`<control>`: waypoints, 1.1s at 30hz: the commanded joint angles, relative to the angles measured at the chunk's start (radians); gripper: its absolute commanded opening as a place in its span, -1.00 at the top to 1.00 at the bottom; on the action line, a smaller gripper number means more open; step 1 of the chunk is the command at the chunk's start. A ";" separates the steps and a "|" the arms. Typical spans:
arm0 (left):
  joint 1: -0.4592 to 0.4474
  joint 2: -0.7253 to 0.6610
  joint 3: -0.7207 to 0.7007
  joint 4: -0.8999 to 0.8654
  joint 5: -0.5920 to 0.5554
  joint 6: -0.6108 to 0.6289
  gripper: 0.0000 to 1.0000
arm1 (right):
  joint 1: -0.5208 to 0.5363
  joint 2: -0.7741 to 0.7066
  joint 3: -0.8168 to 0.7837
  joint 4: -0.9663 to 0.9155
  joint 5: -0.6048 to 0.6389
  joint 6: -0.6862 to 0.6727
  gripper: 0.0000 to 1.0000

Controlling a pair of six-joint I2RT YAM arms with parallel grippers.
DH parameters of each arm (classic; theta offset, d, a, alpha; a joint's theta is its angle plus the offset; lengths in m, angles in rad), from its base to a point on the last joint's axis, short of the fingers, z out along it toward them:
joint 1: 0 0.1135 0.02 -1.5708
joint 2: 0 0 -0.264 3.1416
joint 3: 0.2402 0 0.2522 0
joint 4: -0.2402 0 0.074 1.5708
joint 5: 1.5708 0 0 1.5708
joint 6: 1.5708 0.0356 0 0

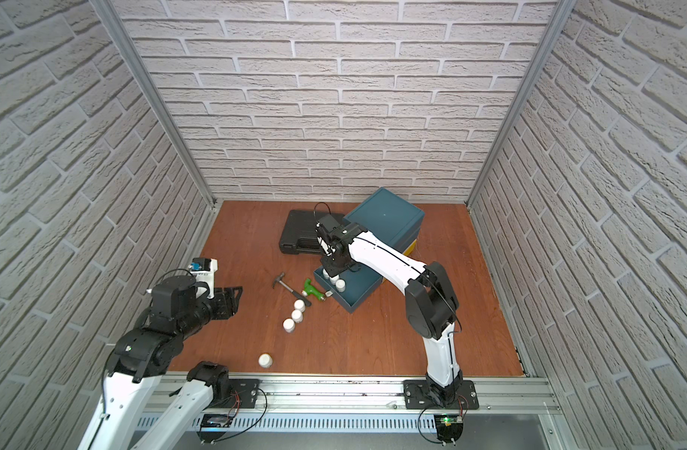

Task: Put the paint cans in the drawer according to color
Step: Place the paint can in the drawer, then pick up the paint can at the center of the board.

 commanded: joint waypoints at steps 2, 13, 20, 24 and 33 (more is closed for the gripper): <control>-0.005 -0.001 -0.013 0.013 -0.005 -0.004 -0.26 | 0.104 -0.032 0.038 -0.026 0.003 0.082 0.07; -0.014 -0.006 -0.012 0.010 -0.013 -0.006 -0.26 | 0.285 0.202 0.279 -0.145 0.004 0.323 -0.08; -0.021 -0.013 -0.012 0.006 -0.019 -0.007 -0.26 | 0.288 0.311 0.339 -0.202 -0.001 0.410 -0.11; -0.027 -0.016 -0.010 0.006 -0.022 -0.009 -0.25 | 0.289 0.341 0.335 -0.197 -0.029 0.439 -0.10; -0.034 -0.017 -0.010 0.004 -0.027 -0.011 -0.25 | 0.286 0.408 0.353 -0.184 -0.011 0.438 -0.14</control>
